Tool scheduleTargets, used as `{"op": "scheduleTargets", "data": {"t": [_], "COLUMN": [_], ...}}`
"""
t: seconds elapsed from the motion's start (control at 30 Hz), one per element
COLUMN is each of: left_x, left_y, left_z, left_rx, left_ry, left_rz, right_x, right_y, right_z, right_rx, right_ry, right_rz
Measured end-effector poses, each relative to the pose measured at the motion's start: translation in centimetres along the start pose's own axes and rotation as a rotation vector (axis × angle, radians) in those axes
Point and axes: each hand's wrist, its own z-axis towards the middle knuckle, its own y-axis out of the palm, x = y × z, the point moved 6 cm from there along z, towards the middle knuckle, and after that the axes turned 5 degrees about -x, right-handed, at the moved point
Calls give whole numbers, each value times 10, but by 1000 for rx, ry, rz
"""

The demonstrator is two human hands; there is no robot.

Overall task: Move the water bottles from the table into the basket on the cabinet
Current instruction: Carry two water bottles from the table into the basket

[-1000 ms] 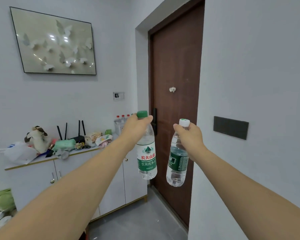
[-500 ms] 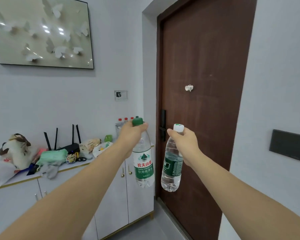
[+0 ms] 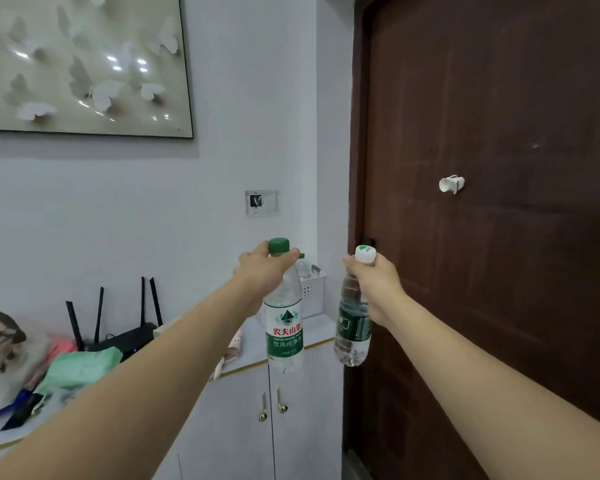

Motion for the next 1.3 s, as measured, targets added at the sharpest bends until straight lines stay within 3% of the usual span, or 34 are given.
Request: {"op": "scheduleTargets", "data": {"t": [0.1,0.43,0.7,0.83,1.3], "left_x": [-24,-68,-105,-130,-237], "left_y": [-17,-66,-66,-51,25], "left_z": [58,264,390,438,560], "left_rx": [23,22,92,103,53], "left_ry": [-76,-36,-67,-80,-68], "left_rz": [7,-236,-394,-436,-146], "right_x": [24,74,112,144,265], "right_y": [19,105,114,120,142], "right_z": [56,239,366,425,565], "right_rx": [-2,28,220,207,-24], "right_ry": [33,9,-23,0,31], "right_rz": [35,30,110,106,-197]}}
